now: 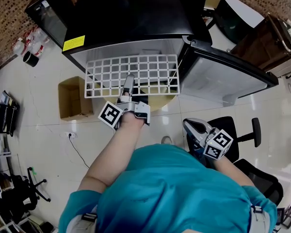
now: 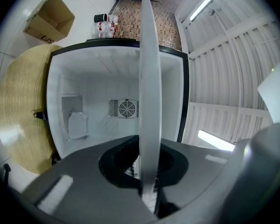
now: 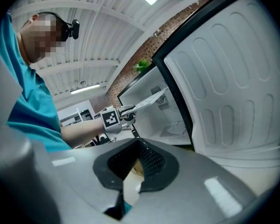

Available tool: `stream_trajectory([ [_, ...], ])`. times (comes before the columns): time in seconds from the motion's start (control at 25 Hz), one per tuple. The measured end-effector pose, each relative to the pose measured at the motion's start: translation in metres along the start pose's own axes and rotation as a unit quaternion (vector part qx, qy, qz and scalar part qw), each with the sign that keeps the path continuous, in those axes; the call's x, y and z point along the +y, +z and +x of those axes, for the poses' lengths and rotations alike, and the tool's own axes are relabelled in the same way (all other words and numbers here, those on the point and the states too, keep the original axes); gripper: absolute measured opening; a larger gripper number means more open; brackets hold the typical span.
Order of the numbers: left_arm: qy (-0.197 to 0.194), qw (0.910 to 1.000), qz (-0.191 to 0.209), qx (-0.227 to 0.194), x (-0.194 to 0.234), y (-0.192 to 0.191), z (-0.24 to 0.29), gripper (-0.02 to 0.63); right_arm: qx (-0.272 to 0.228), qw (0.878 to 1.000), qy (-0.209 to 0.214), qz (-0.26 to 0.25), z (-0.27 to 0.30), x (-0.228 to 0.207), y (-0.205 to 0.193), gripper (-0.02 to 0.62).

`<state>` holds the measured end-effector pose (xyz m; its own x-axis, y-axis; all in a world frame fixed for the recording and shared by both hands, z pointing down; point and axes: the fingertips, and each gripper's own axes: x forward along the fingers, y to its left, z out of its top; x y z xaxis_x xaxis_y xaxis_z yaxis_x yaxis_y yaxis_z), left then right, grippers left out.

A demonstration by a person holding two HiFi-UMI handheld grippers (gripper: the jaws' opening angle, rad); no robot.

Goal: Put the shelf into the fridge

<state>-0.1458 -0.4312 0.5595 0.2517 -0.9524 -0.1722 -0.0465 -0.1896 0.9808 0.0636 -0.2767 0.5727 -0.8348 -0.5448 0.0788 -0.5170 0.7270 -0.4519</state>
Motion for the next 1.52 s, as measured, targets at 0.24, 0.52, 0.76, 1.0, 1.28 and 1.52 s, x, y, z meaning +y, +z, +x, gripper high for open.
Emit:
stream_trajectory([
  [0.24, 0.004, 0.9999, -0.009, -0.01, 0.0, 0.001, 0.006, 0.02, 0.004, 1.0, 0.005, -0.002, 0.0, 0.002, -0.005, 0.002],
  [0.52, -0.001, 0.9999, 0.006, -0.012, 0.003, 0.0, 0.009, 0.02, 0.003, 1.0, 0.003, 0.003, -0.003, -0.002, -0.009, 0.002],
  [0.76, 0.008, 0.9998, 0.018, -0.01, 0.005, 0.002, 0.008, 0.02, 0.005, 1.0, 0.002, 0.006, -0.004, -0.003, -0.01, 0.002],
  [1.0, 0.014, 0.9994, 0.028, -0.013, 0.007, 0.004, 0.008, 0.02, 0.007, 1.0, 0.001, 0.004, -0.008, -0.002, -0.015, 0.002],
  [1.28, 0.012, 0.9998, 0.008, -0.015, 0.004, 0.003, 0.009, 0.02, 0.011, 1.0, 0.005, 0.001, -0.006, 0.001, -0.016, 0.002],
  [1.52, 0.008, 0.9999, -0.003, 0.015, 0.013, -0.013, 0.002, 0.02, 0.011, 1.0, 0.003, 0.003, -0.006, 0.001, -0.013, 0.003],
])
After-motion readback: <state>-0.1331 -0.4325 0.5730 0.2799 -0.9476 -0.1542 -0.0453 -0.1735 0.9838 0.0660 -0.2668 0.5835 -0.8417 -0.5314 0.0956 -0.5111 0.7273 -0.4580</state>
